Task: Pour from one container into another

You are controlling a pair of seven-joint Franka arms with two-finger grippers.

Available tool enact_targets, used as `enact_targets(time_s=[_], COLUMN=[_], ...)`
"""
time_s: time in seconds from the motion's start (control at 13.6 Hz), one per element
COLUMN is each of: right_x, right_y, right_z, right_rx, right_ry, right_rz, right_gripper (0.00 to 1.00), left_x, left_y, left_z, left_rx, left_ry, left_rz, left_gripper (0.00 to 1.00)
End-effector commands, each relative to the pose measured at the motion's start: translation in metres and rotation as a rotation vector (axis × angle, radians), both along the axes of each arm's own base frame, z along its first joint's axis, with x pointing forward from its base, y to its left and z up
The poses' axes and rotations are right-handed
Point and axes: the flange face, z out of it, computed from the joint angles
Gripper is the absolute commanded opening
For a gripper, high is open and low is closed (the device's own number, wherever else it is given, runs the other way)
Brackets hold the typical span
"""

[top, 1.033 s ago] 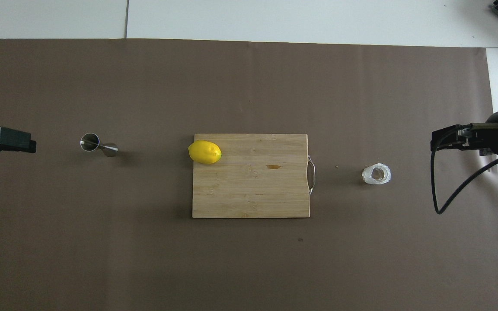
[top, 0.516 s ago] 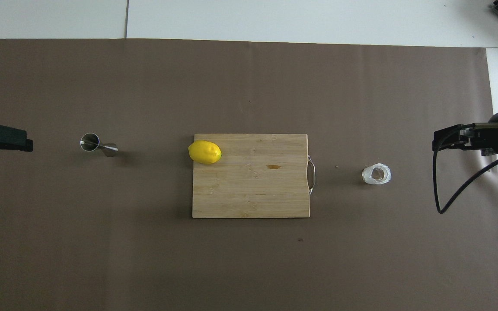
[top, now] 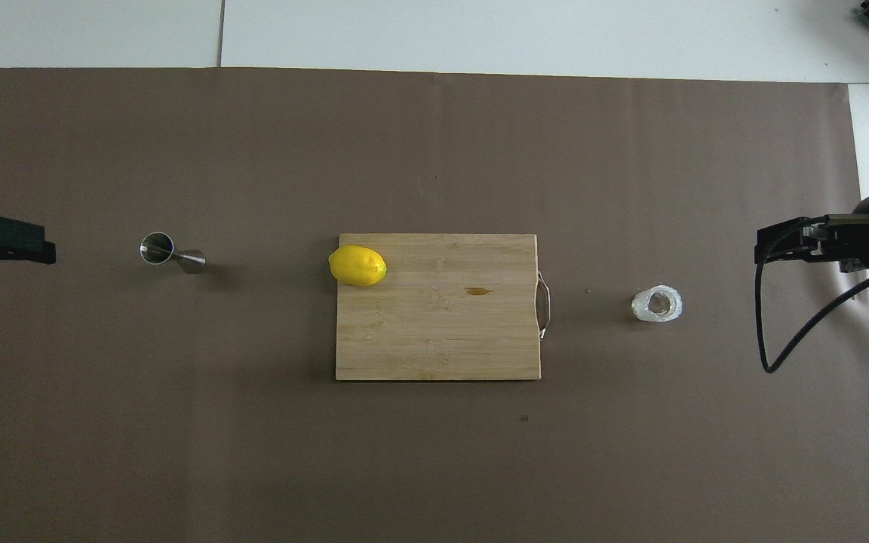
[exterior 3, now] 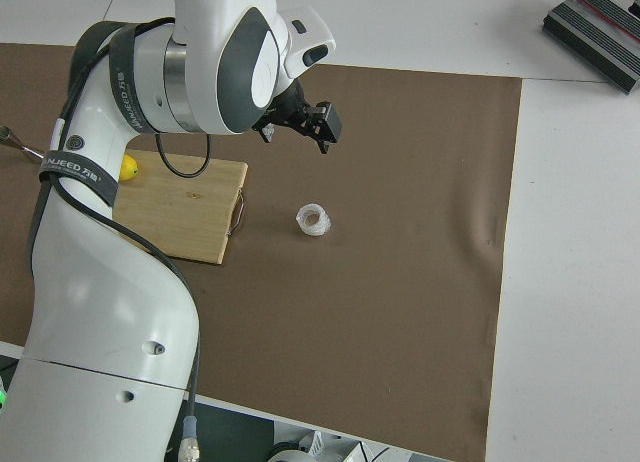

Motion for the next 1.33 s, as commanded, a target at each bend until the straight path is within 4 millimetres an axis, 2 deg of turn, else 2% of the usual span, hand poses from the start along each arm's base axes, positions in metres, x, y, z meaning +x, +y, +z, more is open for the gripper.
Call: enact_targets(time_s=[0.0,0.15,0.3,0.52,0.66,0.81,0.96,1.03,1.18,1.25], right_x=[-0.003,-0.003,-0.003,-0.004,-0.004,-0.005,-0.005,-0.005,-0.005,-0.005], right_y=[-0.002,-0.002,-0.001,-0.001,-0.001,-0.002,-0.002,-0.002,-0.002,-0.002], right_z=[0.002,0.002,0.001,0.0,0.0,-0.002,-0.002,-0.002,-0.002,-0.002], right_rx=[0.003,0.003,0.003,0.003,0.003,0.003,0.003,0.003,0.003,0.003], right_ry=[0.008,0.007,0.009,0.012,0.013,0.016,0.02,0.018,0.018,0.018], right_rz=[-0.017,-0.017,-0.022,-0.025,-0.025,-0.027,-0.027,-0.027,-0.027,-0.027], right_gripper=[1.0,1.0,1.0,1.0,1.0,1.0,1.0,1.0,1.0,1.0], left_x=[-0.016,-0.012,0.003,0.02,0.03,0.046,0.062,0.07,0.076,0.073], left_y=[0.033,0.057,0.06,0.067,0.067,0.076,0.083,0.08,0.037,0.032], left_z=[-0.02,-0.051,-0.087,-0.121,-0.15,-0.182,-0.183,-0.186,-0.194,-0.197], left_rx=[-0.121,-0.272,-0.353,-0.37,-0.427,-0.449,-0.489,-0.504,-0.486,-0.482], left_ry=[0.024,0.069,0.127,0.116,0.056,0.055,0.056,0.069,0.107,0.13], left_rz=[0.25,0.404,0.45,0.5,0.597,0.695,0.838,0.929,1.024,1.033], left_gripper=[1.0,1.0,1.0,1.0,1.0,1.0,1.0,1.0,1.0,1.0])
